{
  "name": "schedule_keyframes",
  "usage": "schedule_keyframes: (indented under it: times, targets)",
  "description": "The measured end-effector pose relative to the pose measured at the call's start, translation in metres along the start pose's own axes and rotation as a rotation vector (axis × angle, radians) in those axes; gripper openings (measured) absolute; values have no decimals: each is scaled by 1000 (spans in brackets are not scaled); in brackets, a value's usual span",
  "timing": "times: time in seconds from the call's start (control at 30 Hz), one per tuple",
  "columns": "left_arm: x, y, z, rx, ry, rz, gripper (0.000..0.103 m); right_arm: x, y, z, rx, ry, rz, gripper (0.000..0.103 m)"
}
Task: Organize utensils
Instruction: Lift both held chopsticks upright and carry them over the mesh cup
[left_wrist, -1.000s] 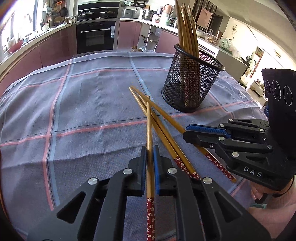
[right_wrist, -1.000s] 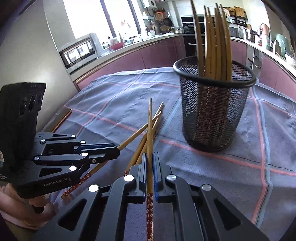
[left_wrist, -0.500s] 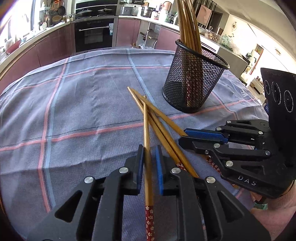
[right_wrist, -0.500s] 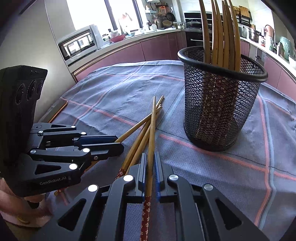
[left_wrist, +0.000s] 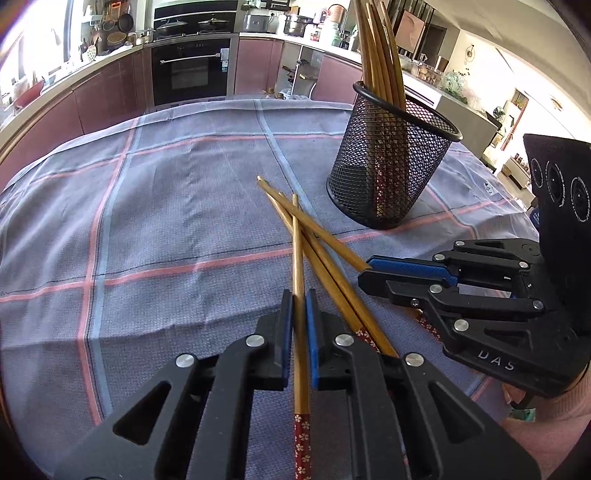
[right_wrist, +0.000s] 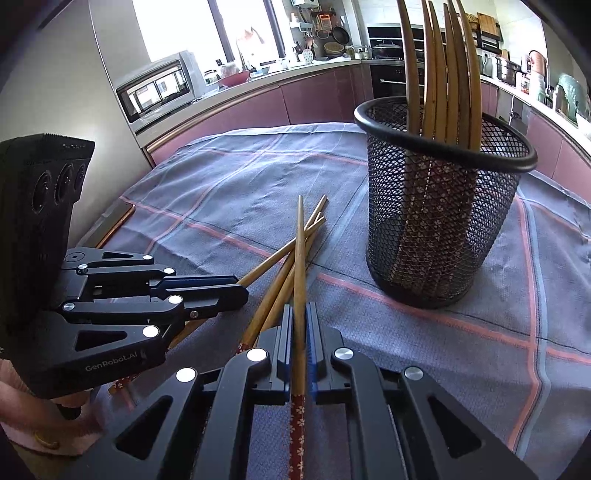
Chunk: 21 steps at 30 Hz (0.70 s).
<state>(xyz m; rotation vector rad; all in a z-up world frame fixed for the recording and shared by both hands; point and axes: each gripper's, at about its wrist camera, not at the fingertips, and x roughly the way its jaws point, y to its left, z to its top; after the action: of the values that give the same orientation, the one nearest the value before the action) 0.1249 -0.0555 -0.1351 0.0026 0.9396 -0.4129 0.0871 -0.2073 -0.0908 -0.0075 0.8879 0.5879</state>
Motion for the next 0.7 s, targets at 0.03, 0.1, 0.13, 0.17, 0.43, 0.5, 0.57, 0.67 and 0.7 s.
schedule_keyframes:
  times: [0.03, 0.1, 0.13, 0.17, 0.43, 0.5, 0.57, 0.67, 0.7]
  targets:
    - [0, 0, 0, -1, 0, -3, 8, -1, 0, 0, 1, -5, 1, 6]
    - [-1, 0, 1, -2, -4, -6, 8, -5, 0, 1, 0, -18, 2, 6]
    - [-2, 0, 1, -3, -6, -9, 8, -7, 0, 1, -1, -22, 5, 6]
    - [-4, 0, 1, -3, -9, -13, 8, -9, 0, 1, -2, -29, 6, 6]
    - [-19, 0, 5, -11, -42, -45, 8, -27, 1, 4, -8, -78, 16, 6]
    - [-25, 0, 7, -13, -55, -62, 8, -33, 1, 6, -9, -99, 21, 6]
    - [-32, -1, 10, -14, -69, -79, 8, -39, 3, 8, -17, -121, 18, 6]
    - [-43, -3, 13, -12, -92, -105, 8, -49, 3, 12, -19, -152, 18, 6]
    - [-46, -3, 14, -10, -100, -110, 8, -52, 3, 13, -19, -162, 17, 6]
